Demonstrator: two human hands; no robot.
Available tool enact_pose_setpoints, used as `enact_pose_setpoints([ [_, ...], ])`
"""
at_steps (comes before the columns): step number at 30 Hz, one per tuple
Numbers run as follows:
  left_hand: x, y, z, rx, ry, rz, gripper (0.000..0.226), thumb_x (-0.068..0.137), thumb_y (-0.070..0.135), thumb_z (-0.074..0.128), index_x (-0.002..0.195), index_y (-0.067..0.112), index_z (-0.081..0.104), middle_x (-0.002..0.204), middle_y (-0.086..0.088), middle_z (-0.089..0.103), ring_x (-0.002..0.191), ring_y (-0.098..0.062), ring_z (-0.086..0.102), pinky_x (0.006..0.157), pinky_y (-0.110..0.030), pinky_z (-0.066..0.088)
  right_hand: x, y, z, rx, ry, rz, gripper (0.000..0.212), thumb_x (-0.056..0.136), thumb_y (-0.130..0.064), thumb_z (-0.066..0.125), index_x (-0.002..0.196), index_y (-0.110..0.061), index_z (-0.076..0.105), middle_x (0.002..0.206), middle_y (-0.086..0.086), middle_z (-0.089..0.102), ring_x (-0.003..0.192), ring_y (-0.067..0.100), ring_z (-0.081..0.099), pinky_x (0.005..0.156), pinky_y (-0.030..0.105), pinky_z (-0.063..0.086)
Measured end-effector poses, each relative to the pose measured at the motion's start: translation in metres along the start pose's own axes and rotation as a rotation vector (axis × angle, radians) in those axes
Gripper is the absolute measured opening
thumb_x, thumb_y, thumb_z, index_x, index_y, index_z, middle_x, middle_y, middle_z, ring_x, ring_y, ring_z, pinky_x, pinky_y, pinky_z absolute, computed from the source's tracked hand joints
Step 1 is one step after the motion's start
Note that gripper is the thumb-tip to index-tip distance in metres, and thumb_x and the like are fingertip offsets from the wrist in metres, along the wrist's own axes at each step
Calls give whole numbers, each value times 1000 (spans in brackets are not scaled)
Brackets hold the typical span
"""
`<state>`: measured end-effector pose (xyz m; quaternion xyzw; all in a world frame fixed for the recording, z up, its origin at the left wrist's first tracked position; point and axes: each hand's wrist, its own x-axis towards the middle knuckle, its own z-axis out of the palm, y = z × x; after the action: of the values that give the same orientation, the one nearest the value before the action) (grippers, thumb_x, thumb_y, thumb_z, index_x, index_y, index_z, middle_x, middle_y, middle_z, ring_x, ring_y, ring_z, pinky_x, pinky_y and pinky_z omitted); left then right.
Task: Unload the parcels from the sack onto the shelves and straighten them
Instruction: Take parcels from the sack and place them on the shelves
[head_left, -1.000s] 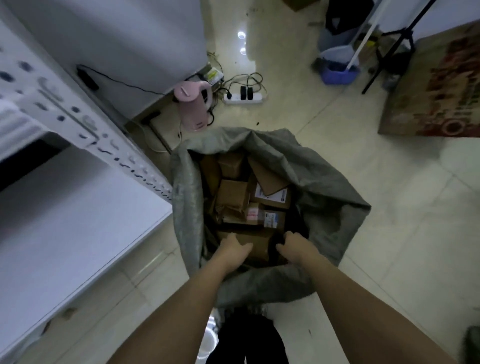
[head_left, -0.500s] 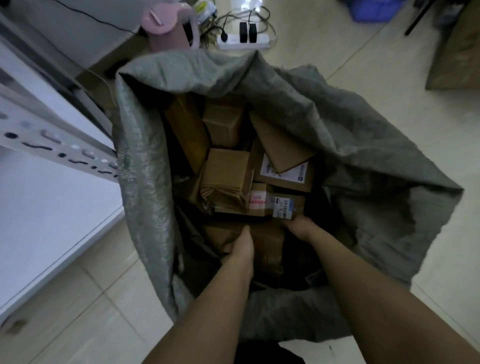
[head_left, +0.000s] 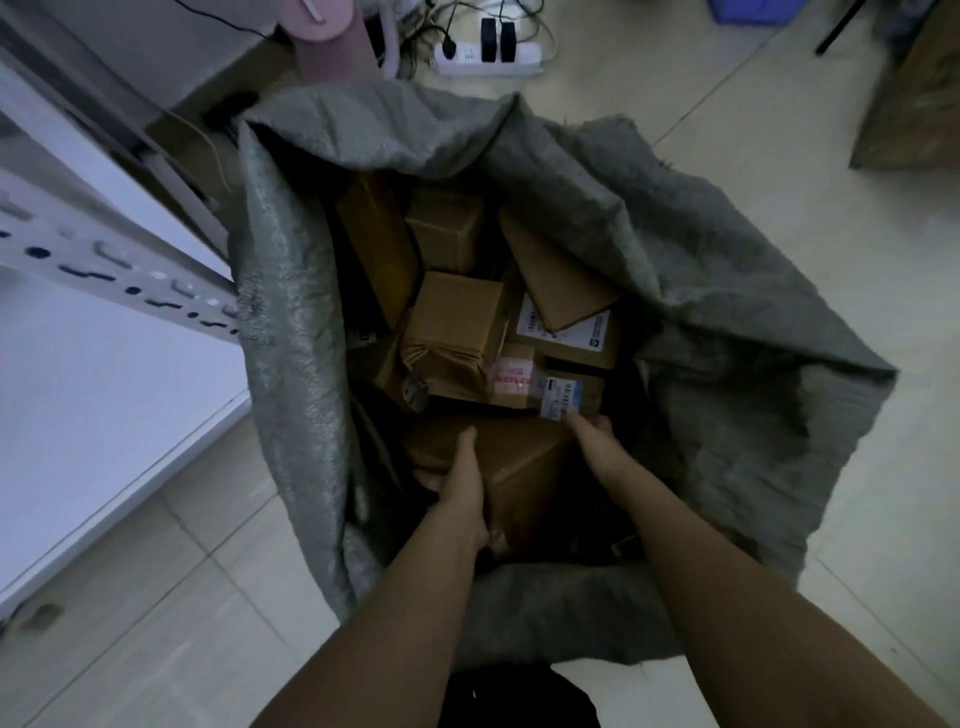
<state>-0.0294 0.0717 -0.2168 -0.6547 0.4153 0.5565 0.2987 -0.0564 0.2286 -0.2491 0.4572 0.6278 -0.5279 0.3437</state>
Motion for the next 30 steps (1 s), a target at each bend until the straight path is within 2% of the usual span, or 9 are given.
enact_pose_setpoints([
  [2,-18,6,-14,13,-62,-52,93,73,71,59,148,30,23,137,-15,46,106,-34,49,74,-39,39,-22,-4,0,43,11,-49,56,95,-41,49,144,-18,34,131,8,52,114,25,51,97,38,40],
  [5,-45,8,-36,15,-185,-132,69,74,72,49,115,16,55,103,-15,61,87,-33,49,95,-51,32,-58,-16,-3,32,-22,-144,34,93,-41,48,115,-20,65,114,3,65,100,18,58,77,30,44],
  [7,-67,9,-51,-31,-216,-188,55,75,65,51,98,15,57,96,-15,61,87,-36,50,97,-60,29,-87,-27,-7,-33,-29,-214,25,93,-39,50,93,-26,71,100,-2,68,94,14,60,69,27,42],
  [11,-113,7,-73,-108,-305,-240,55,72,55,60,109,14,59,104,-17,65,97,-38,57,71,-57,46,-148,-57,-20,-170,-58,-337,21,94,-44,49,84,-39,66,98,-14,60,91,3,53,71,22,38],
  [13,-140,2,-79,-125,-330,-223,60,74,55,63,116,12,59,107,-18,65,97,-36,59,68,-52,51,-182,-75,-30,-241,-59,-387,17,96,-47,46,87,-45,61,104,-16,57,94,0,50,76,20,38],
  [18,-214,-19,-95,-131,-376,-195,63,83,54,61,129,11,53,119,-19,61,104,-37,59,65,-47,54,-262,-113,-55,-486,29,-563,30,102,-31,34,123,-40,54,135,-6,52,126,18,44,109,46,33],
  [22,-271,-26,-115,-165,-428,-125,51,93,42,51,134,13,48,125,-19,59,110,-39,57,78,-51,53,-326,-132,-60,-464,47,-713,32,100,-23,47,127,-38,48,111,-19,62,119,14,54,102,42,43],
  [27,-331,-17,-149,-161,-480,-52,47,93,41,49,130,12,50,123,-19,58,106,-38,56,69,-46,50,-391,-145,-59,-193,110,-500,114,67,-57,78,153,-24,11,157,7,20,141,30,27,112,47,32],
  [30,-357,-8,-168,-95,-488,31,47,91,46,50,123,11,54,115,-19,62,106,-37,58,88,-48,49,-421,-143,-54,-89,42,-413,113,68,-61,75,153,-21,11,153,10,26,135,31,35,98,39,38],
])
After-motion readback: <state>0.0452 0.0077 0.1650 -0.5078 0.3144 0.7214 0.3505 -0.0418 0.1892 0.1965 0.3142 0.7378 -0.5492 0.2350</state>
